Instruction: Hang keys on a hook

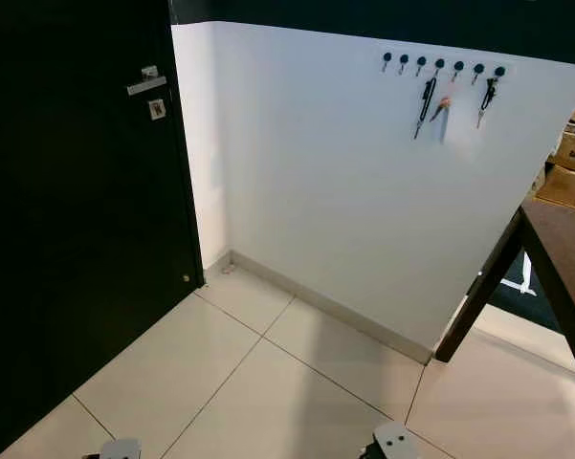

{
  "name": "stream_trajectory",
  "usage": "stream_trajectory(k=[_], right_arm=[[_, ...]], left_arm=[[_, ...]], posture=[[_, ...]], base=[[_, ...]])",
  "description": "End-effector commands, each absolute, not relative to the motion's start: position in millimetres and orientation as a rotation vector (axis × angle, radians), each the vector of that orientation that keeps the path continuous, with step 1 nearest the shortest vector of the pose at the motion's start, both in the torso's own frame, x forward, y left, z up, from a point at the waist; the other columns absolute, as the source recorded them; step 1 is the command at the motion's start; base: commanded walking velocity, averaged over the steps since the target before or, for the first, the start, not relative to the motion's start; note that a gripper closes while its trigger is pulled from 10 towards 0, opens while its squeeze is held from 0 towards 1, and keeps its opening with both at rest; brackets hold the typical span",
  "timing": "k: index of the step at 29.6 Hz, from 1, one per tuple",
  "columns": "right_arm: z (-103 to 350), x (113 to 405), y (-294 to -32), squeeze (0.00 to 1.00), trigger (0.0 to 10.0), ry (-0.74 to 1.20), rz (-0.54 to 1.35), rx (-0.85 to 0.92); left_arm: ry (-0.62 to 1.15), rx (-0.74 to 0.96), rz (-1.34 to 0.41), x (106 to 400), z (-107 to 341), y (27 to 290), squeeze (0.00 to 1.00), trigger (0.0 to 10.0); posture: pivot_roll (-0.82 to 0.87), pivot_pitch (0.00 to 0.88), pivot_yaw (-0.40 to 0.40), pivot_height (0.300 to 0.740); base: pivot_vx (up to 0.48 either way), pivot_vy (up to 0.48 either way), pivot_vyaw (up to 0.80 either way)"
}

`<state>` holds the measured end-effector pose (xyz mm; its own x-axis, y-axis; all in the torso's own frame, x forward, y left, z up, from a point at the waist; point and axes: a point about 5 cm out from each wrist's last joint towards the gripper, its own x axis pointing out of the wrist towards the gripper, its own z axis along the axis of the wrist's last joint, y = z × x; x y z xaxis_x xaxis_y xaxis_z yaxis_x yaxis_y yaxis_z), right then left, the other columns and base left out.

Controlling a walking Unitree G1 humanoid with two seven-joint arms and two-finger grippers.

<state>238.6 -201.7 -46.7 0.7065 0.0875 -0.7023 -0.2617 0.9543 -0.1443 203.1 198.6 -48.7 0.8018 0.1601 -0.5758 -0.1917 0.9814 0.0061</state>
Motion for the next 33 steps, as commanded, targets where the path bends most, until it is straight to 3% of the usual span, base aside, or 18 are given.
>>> stream_trajectory(k=[1,13,33], right_arm=[[-51.4,234.3,-191.7,0.00,10.0,0.764,0.190,-0.208],[-41.8,248.1,-192.8,0.00,10.0,0.736,0.192,-0.206],[-47.6,235.9,-204.7,0.00,10.0,0.757,0.183,-0.203]], left_arm=[[0.627,-0.053,0.204,197.0,-53.8,203.5,0.00,10.0],[0.628,-0.052,0.205,197.4,-53.6,204.1,0.00,10.0],[0.631,-0.055,0.206,196.9,-54.2,203.9,0.00,10.0]], posture=[[-0.16,0.046,0.068,0.740],[-0.16,0.044,0.068,0.740],[-0.16,0.033,0.068,0.740]], base=[[0.000,0.000,0.00],[0.000,0.000,0.00],[0.000,0.000,0.00]])
